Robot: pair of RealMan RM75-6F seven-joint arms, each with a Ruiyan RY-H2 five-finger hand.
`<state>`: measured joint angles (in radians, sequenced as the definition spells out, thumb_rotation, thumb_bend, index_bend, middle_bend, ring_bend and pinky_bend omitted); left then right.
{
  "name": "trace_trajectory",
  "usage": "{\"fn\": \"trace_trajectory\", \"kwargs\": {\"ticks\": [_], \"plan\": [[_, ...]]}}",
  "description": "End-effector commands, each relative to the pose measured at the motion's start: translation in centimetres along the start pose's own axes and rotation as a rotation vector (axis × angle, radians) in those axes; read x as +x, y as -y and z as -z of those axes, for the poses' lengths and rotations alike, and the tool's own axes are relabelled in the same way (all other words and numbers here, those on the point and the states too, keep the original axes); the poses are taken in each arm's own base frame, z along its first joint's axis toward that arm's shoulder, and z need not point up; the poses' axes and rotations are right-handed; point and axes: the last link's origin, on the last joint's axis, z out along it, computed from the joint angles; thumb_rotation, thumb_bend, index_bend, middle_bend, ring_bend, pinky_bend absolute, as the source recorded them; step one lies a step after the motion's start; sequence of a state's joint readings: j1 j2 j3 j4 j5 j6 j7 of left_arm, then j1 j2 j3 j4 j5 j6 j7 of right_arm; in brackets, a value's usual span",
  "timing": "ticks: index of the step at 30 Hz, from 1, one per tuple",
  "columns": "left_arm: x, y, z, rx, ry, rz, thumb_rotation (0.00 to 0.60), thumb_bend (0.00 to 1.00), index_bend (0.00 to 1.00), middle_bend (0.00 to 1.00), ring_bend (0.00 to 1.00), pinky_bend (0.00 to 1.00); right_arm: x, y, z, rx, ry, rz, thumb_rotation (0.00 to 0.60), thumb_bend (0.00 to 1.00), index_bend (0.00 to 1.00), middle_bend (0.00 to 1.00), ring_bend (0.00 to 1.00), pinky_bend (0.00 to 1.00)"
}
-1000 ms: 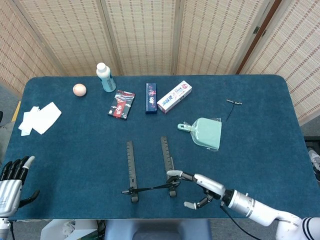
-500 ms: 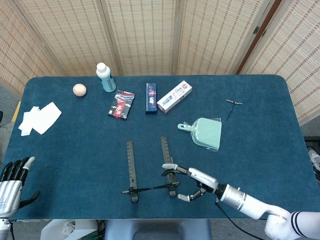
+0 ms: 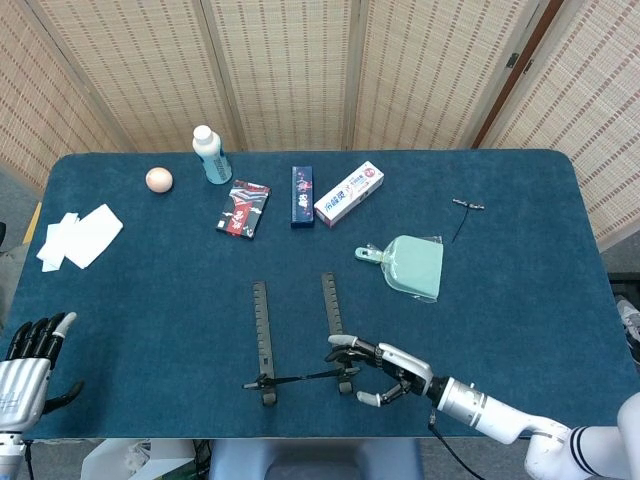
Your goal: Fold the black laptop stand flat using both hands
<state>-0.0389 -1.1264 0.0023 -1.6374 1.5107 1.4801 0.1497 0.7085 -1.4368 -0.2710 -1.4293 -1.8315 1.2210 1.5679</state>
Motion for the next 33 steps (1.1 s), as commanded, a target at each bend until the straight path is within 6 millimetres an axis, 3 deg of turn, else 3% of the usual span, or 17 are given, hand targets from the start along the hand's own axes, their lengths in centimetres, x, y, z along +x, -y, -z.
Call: {"fn": "trace_trajectory", "kwargs": {"ticks": [1,13,21,25,33], "plan": [[-0.1,0.0,0.0,0.000,0.004,0.000,0.600,0.20,0.01,0.08,0.05,0.00,0.0,-0.6,0.3,-0.017,0.002,-0.057,0.600,0.24,0.11,0.22,0.06,0.13],[-0.1,0.1,-0.1,-0.003,0.000,0.000,0.600,0.20,0.01,0.08,0.05,0.00,-0.1,-0.8,0.8,-0.050,0.028,-0.220,0.600,0.24,0.10,0.21,0.05,0.13],[0.2,-0.1,-1.1,-0.061,0.027,0.056,0.600,0.20,0.01,0.08,0.05,0.00,0.3,-0.3,1.3,-0.027,0.019,-0.127,0.600,0.24,0.10,0.21,0.05,0.13],[0.4,-0.5,-2.3,-0.124,0.066,0.088,0.600,0.20,0.01,0.08,0.05,0.00,0.6,1.5,1.9,0.027,-0.001,-0.032,0.600,0.24,0.10,0.21,0.05,0.13],[0.6,-1.9,-4.6,-0.237,0.190,0.225,0.600,0.20,0.01,0.08,0.05,0.00,1.5,6.9,4.4,0.143,-0.066,0.173,0.600,0.24,0.08,0.20,0.03,0.13]]}}
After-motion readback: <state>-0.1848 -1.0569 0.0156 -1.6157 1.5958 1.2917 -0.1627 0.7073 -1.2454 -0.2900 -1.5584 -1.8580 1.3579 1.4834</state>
